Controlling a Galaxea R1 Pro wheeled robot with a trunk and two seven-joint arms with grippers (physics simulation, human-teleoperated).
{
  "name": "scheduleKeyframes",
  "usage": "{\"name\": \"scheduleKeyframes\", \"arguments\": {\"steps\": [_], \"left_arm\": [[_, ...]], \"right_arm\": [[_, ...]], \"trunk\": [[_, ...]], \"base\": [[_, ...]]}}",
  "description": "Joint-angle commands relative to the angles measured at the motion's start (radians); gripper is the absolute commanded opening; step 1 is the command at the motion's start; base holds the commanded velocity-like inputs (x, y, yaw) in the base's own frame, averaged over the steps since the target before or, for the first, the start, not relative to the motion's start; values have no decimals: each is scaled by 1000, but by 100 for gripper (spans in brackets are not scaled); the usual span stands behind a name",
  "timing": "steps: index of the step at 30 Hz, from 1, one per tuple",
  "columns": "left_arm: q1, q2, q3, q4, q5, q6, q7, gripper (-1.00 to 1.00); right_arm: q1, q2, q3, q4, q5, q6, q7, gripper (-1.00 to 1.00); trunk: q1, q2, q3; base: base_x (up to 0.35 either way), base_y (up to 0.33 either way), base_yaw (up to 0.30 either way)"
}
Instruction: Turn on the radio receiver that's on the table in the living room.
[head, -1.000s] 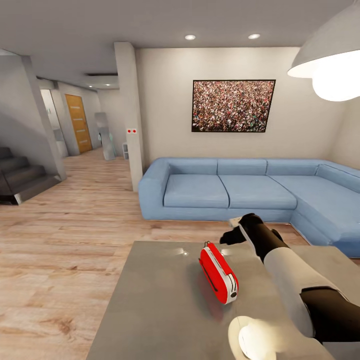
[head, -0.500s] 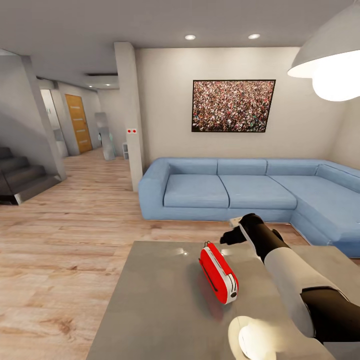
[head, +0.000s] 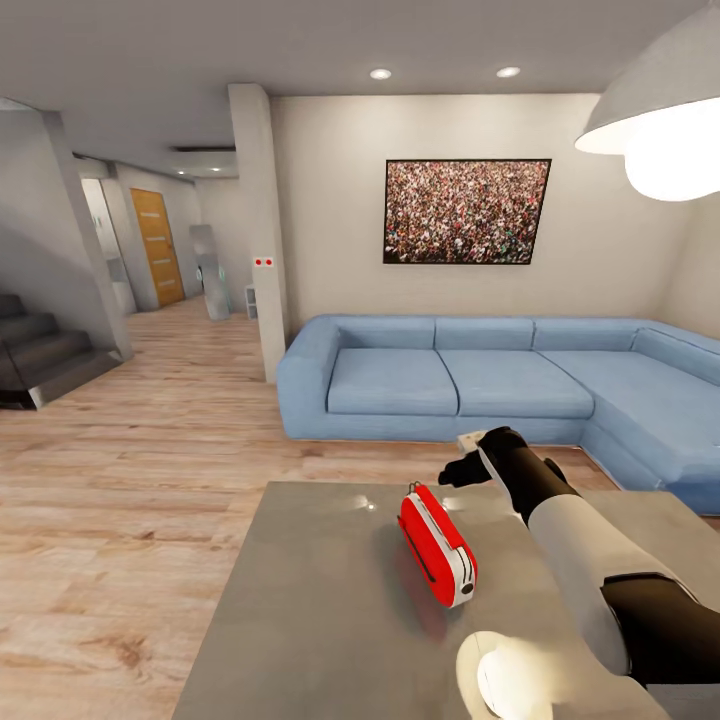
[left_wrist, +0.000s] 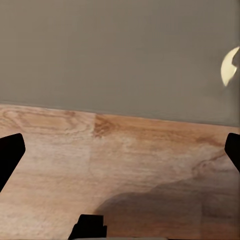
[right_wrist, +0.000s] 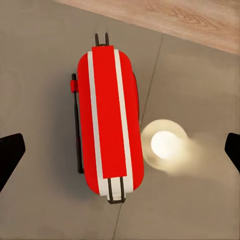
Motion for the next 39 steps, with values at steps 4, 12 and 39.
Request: {"name": "scheduleKeyframes", "arguments": {"steps": [4,12,39], "left_arm": [[0,0,-1,-1,8,0,-1,100],[0,1,-1,-1,10,-3,-1,100],[0,6,-1,-3,11,-5,1,100]], "right_arm": [[0,0,-1,0,-1,-3,1,100],[0,0,1,0,-3,-5,5,100],[0,-60,-7,0,-8,-8,31,100]], "trunk": [[15,-28,-13],[46,-84,-38],[104,-189,-85]], "base": [[0,0,0],[0,0,0],[0,0,0]]}}
